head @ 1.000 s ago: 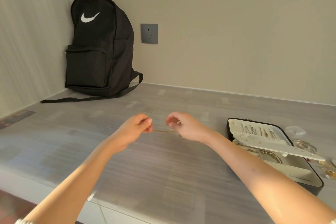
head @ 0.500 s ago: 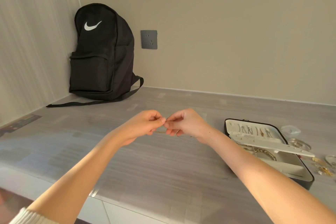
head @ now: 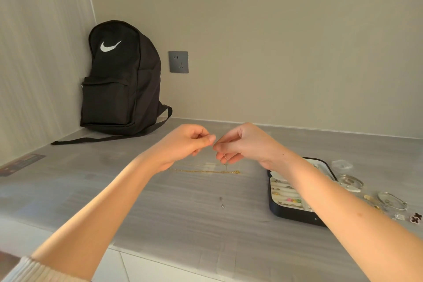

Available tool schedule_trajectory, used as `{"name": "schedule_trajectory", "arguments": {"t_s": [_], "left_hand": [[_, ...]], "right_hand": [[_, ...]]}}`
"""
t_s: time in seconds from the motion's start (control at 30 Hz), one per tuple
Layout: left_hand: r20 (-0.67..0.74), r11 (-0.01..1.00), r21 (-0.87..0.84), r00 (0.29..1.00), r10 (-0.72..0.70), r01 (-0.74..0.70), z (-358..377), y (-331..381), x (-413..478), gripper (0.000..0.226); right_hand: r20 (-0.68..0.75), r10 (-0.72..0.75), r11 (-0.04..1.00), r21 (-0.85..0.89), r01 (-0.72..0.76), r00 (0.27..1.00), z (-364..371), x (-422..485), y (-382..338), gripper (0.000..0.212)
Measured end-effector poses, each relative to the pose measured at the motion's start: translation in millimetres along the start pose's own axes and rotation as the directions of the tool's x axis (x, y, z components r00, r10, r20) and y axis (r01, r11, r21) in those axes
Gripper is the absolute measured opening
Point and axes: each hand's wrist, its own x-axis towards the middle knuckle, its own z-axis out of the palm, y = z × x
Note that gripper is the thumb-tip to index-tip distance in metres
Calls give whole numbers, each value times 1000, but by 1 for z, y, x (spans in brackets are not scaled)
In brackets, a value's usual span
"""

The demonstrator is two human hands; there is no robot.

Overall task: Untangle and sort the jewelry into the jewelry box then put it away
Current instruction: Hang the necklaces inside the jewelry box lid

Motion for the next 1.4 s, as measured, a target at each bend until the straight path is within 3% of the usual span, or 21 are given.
{"name": "schedule_trajectory", "arguments": {"t_s": [0.17, 0.53, 0.7, 1.03, 1.17, 1.23, 1.4], "left_hand": [[52, 987, -158, 998, 23, -15, 10, 17, -1, 21], [70, 902, -433, 997, 34, 0, 36, 37, -5, 25], [140, 835, -548, 989, 51, 34, 49, 47, -7, 30], [263, 798, -597, 960, 90, 89, 88, 46, -10, 34], [274, 777, -621, 957, 93, 102, 99, 43, -8, 21], [254, 793, -605, 962, 97, 80, 100, 40, -5, 5], [277, 895, -443, 957, 87, 47, 106, 35, -6, 19]], "right_hand": [[-35, -25, 1000, 13, 25, 999, -6, -17, -8, 1], [-123, -9, 1000, 10, 11, 992, -23, -50, -12, 16], [-147, -25, 999, 32, 30, 989, -32, -61, -15, 17], [-207, 88, 985, 163, -54, 974, -49, -85, -1, 18], [-186, 151, 953, 287, -93, 971, -53, -96, 13, 13], [-192, 158, 946, 312, -93, 969, -54, -101, 19, 11], [-273, 147, 944, 326, -52, 951, -60, -108, 31, 10]]}}
